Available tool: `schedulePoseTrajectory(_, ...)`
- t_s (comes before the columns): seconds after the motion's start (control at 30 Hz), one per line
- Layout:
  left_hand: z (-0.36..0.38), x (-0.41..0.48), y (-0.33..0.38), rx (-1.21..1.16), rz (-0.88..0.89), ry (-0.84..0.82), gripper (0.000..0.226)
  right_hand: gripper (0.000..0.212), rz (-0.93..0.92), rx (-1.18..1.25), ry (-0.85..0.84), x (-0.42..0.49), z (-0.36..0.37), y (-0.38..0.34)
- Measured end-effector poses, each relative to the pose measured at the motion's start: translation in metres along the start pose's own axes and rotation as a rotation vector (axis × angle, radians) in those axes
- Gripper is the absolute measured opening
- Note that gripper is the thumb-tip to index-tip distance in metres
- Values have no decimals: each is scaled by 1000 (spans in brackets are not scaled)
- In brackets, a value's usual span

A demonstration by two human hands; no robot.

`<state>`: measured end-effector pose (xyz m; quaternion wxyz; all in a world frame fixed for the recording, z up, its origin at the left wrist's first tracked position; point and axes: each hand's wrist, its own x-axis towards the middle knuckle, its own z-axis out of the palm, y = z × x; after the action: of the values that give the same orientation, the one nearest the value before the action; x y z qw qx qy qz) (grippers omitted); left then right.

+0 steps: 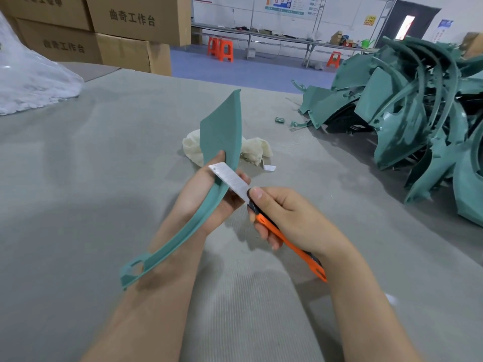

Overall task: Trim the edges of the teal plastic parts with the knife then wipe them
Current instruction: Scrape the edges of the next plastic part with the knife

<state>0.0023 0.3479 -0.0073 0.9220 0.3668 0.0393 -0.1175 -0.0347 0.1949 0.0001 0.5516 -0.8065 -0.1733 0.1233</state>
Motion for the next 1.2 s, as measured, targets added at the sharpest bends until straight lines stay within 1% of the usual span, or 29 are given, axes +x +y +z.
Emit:
schedulePoseTrajectory(0.13, -2, 1, 1, -45, 9, -18, 33, 41, 17, -8, -46, 0, 5, -1)
schedulePoseTrajectory(0.33, -4, 3, 0, -94, 49, -15, 34, 41, 23, -27, -58, 0, 7, -3)
schedulePoseTrajectory(0.5, -5, 2, 0, -128, 38, -40, 51, 41, 36, -25, -74, -1, 9, -4)
schedulePoseTrajectory(0.57, -3, 0, 0, -136, 36, -36, 51, 40, 31, -29, -83, -2, 9, -5)
schedulePoseTrajectory(0.6, -1, 1, 0, -138, 38, -14, 48, 40, 28, -31, -92, -2, 10, -6)
schedulePoseTrajectory(0.7, 4, 4, 2, -165, 47, 100, 43, 38, 30, -52, -190, -5, 17, -9)
schedulePoseTrajectory(0.9, 1, 1, 6, -192, 95, 98, 42, 38, 22, -128, -462, -9, 28, -10)
schedulePoseTrajectory(0.97, 1, 2, 7, -174, 105, 113, 40, 38, 20, -101, -538, -11, 24, -11)
schedulePoseTrajectory(1.0, 1, 2, 8, -156, 104, 134, 39, 38, 19, -49, -544, -13, 21, -12)
schedulePoseTrajectory(1.03, 2, 3, 8, -135, 100, 162, 38, 38, 19, 15, -506, -13, 18, -13)
schedulePoseTrajectory(1.07, 2, 3, 8, -100, 104, 198, 37, 38, 19, 75, -419, -13, 13, -13)
schedulePoseTrajectory(1.13, 1, 2, 5, 13, 159, 260, 34, 38, 12, 125, -125, -8, 2, -8)
schedulePoseTrajectory(1.2, 3, -1, 2, 177, 226, 345, 36, 34, 37, -1, 215, 0, -9, 2)
